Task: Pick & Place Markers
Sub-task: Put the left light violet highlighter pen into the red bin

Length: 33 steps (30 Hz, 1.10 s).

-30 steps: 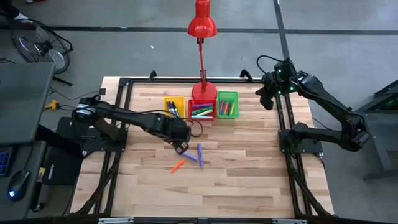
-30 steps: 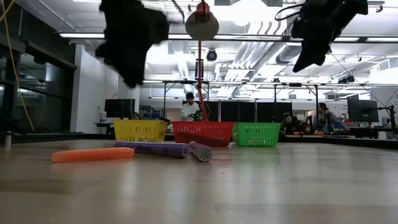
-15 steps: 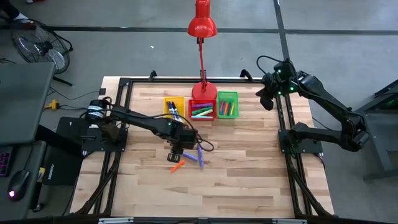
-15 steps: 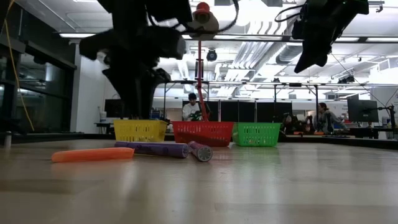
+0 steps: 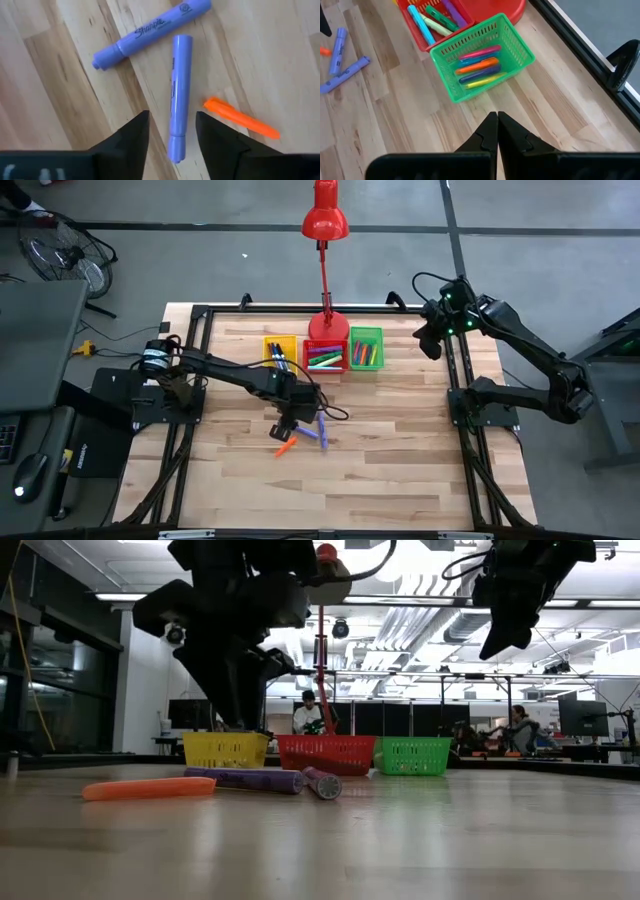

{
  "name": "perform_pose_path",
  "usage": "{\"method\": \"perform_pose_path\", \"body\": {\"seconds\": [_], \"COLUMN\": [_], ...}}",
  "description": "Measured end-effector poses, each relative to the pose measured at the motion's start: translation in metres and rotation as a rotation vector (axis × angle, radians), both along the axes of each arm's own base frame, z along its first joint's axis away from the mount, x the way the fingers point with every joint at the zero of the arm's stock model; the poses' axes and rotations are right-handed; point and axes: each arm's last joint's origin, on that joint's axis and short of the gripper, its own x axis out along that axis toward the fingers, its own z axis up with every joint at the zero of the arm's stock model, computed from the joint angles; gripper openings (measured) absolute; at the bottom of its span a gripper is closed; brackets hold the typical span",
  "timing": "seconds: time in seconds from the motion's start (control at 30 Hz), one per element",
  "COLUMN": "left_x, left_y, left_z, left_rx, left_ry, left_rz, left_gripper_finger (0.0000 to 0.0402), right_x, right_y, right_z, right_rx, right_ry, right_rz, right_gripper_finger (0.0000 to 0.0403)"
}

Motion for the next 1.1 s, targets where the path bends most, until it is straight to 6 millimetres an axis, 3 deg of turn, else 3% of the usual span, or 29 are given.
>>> {"method": "perform_pose_path", "body": {"seconds": [0.27, 0.43, 0.73, 0.93, 1.1], "left_x": [0.006, 0.013, 0.038, 0.041, 0.041], "left_y": [-0.001, -0.013, -0.017, -0.021, -0.020], "left_z": [0.003, -0.024, -0.031, -0.049, -0.049], "left_rx": [0.025, 0.048, 0.071, 0.045, 0.082], "left_ry": [-0.085, 0.001, -0.028, 0.036, 0.033], "left_rz": [-0.072, -0.151, -0.137, -0.160, -0.151], "left_gripper_finger": [0.0212, 0.0204, 0.0200, 0.0200, 0.0200], "right_x": [0.000, 0.000, 0.007, 0.012, 0.013], "right_y": [0.000, 0.001, 0.007, 0.013, 0.013], "right_z": [0.000, 0.000, 0.000, 0.000, 0.000], "right_rx": [0.001, 0.005, 0.008, 0.010, 0.005], "right_ry": [0.002, -0.001, 0.003, 0.004, 0.015], "right_rz": [0.002, 0.005, 0.053, 0.084, 0.073], "right_gripper_finger": [0.0000, 0.0000, 0.0000, 0.0000, 0.0000]}}
